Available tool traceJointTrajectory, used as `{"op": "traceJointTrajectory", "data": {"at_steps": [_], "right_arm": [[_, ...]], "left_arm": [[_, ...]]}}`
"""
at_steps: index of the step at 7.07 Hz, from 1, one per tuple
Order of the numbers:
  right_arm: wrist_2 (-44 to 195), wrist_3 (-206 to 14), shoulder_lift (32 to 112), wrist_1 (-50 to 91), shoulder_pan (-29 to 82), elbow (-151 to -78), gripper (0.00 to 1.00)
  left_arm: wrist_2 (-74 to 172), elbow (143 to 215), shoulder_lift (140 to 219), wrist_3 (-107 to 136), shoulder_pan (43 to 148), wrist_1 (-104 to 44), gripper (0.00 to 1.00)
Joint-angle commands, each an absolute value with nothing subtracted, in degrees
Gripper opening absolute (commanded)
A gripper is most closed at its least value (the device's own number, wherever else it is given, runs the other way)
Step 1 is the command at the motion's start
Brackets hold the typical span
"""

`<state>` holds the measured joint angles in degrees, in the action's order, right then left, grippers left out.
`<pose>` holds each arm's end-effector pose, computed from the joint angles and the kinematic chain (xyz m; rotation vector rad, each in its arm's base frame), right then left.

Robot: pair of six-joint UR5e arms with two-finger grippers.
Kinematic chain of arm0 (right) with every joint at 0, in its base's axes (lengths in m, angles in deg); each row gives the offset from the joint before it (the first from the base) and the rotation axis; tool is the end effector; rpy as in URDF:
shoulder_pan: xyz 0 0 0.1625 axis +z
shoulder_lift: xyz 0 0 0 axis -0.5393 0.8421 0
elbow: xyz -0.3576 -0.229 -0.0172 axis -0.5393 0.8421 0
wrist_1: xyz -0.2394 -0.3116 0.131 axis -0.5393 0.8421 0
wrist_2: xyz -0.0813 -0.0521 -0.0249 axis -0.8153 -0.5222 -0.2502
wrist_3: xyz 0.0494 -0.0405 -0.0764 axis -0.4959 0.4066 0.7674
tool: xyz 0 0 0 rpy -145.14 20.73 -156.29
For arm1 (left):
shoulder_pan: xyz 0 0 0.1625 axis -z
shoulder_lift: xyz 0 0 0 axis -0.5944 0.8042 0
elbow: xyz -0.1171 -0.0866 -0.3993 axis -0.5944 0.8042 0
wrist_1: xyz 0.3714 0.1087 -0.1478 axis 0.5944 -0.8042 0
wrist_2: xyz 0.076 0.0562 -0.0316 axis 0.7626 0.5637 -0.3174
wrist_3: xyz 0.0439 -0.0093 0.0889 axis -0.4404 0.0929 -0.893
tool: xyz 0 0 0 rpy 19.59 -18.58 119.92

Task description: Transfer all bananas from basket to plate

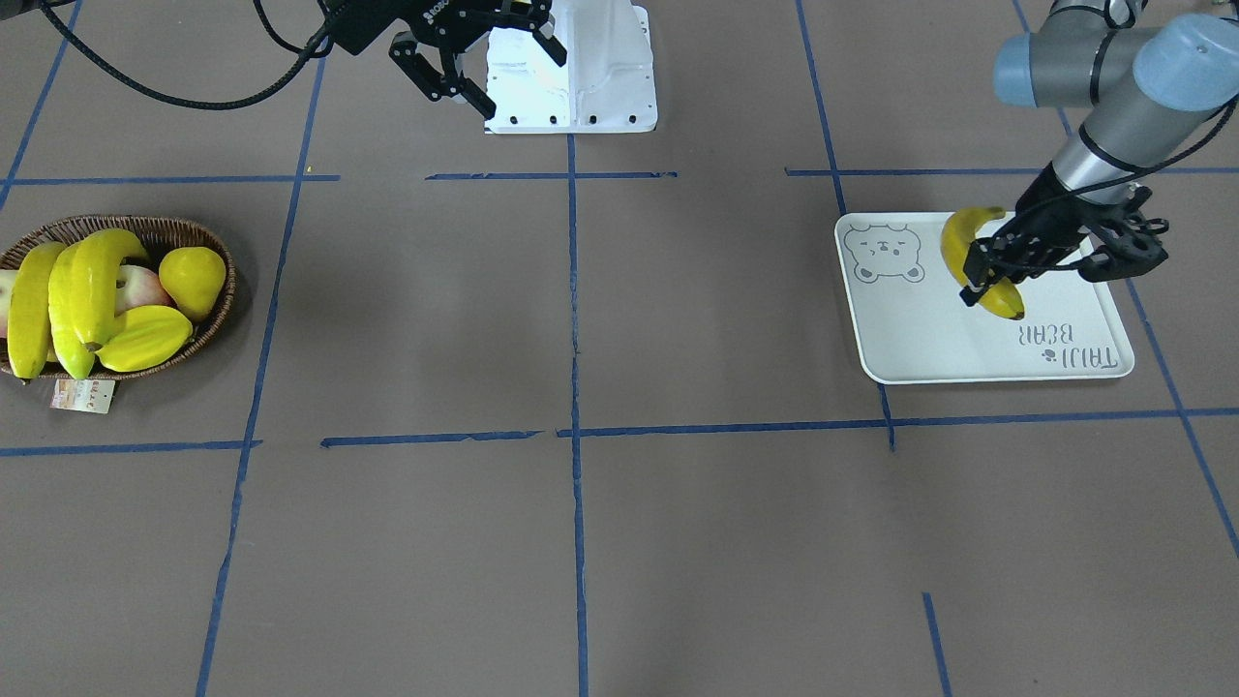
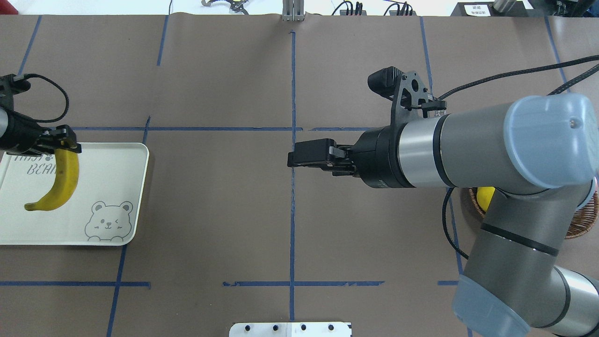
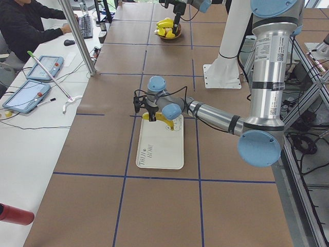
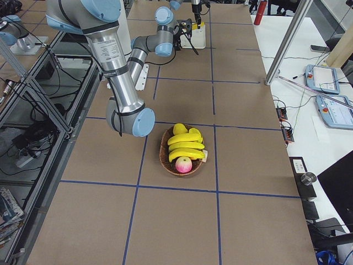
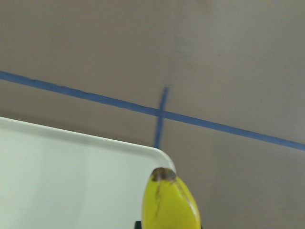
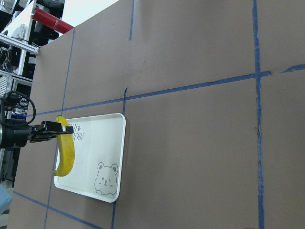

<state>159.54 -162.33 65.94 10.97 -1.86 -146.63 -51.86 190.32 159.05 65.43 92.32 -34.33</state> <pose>-0.3615 -0.3363 0.1101 0.2433 -1.4550 0.1157 0.2187 -0.4656 0.5047 0.0528 0.8955 -0.3035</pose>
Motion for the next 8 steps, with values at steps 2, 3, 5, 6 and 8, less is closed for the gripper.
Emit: {"op": "traceJointTrajectory", "data": {"at_steps": [2,3,5,6,8], "right_arm": [[159.5,-162.4,66.0,11.0,-1.8,-146.7,0.99],[159.5,-162.4,66.0,11.0,-1.8,-146.8,0.99],[158.9,-162.4,66.5,11.0,-1.8,-147.2,0.99],[157.6,-162.4,66.5,11.0,-1.9,-147.2,0.99],[157.6,-162.4,66.5,11.0,-1.9,-147.3,0.99]], "left_arm": [[-49.7,183.5,157.5,64.3,93.2,-34.5,0.0],[-49.6,182.7,156.3,62.2,93.2,-34.7,0.0],[-47.1,180.7,155.9,60.2,93.2,-35.1,0.0],[-47.0,180.6,155.8,60.2,93.2,-35.0,0.0],[-47.1,179.9,155.8,60.3,93.2,-35.0,0.53]]}}
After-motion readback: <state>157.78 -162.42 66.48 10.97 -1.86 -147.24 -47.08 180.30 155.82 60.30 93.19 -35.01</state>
